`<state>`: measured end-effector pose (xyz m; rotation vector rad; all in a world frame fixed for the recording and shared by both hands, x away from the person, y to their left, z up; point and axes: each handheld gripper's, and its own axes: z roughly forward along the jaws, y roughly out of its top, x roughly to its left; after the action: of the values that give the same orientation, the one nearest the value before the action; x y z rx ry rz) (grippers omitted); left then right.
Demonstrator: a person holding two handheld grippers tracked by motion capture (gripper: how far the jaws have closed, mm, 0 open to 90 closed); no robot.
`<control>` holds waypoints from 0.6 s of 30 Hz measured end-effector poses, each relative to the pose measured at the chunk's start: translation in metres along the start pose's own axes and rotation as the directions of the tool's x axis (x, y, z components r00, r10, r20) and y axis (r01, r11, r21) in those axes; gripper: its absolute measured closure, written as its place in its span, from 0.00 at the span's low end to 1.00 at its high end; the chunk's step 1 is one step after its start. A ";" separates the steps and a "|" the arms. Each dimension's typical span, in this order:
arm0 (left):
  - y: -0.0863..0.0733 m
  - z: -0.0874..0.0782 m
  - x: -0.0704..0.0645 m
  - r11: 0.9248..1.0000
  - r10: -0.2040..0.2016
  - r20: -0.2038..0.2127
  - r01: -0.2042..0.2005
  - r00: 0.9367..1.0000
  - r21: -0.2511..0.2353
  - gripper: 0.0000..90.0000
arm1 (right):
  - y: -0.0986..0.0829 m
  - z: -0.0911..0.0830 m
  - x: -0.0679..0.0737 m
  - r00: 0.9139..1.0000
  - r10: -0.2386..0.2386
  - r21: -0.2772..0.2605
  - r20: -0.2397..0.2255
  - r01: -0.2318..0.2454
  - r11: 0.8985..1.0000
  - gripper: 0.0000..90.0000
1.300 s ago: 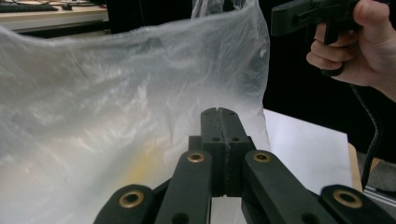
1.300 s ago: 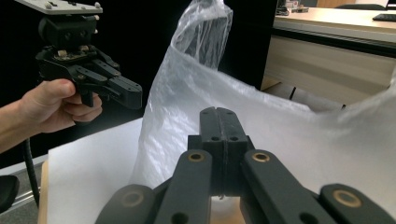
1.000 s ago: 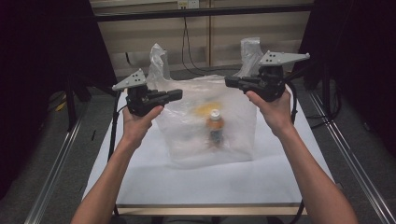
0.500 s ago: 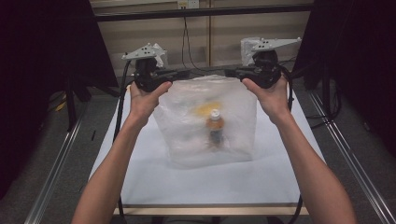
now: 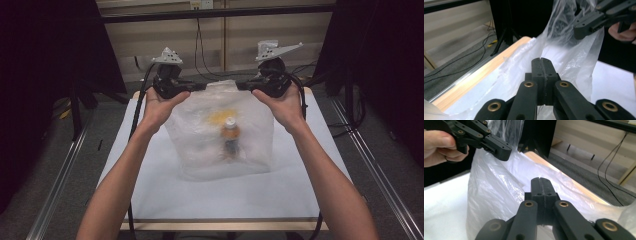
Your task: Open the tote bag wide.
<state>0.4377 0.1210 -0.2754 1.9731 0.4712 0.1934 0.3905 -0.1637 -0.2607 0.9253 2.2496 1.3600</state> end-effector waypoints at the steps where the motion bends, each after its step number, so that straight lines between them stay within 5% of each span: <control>1: -0.001 0.000 -0.001 1.000 0.004 0.005 -0.004 1.000 -0.001 1.00 | -0.002 0.001 0.001 1.000 0.004 0.003 -0.004 -0.004 1.000 1.00; 18: -0.028 0.009 -0.014 0.998 0.016 0.050 -0.019 0.999 0.064 1.00 | -0.038 0.010 0.001 0.999 0.030 0.046 -0.039 -0.028 0.999 1.00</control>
<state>0.4213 0.1184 -0.3033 2.0411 0.4332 0.1411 0.3828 -0.1688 -0.2986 0.9573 2.3143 1.3562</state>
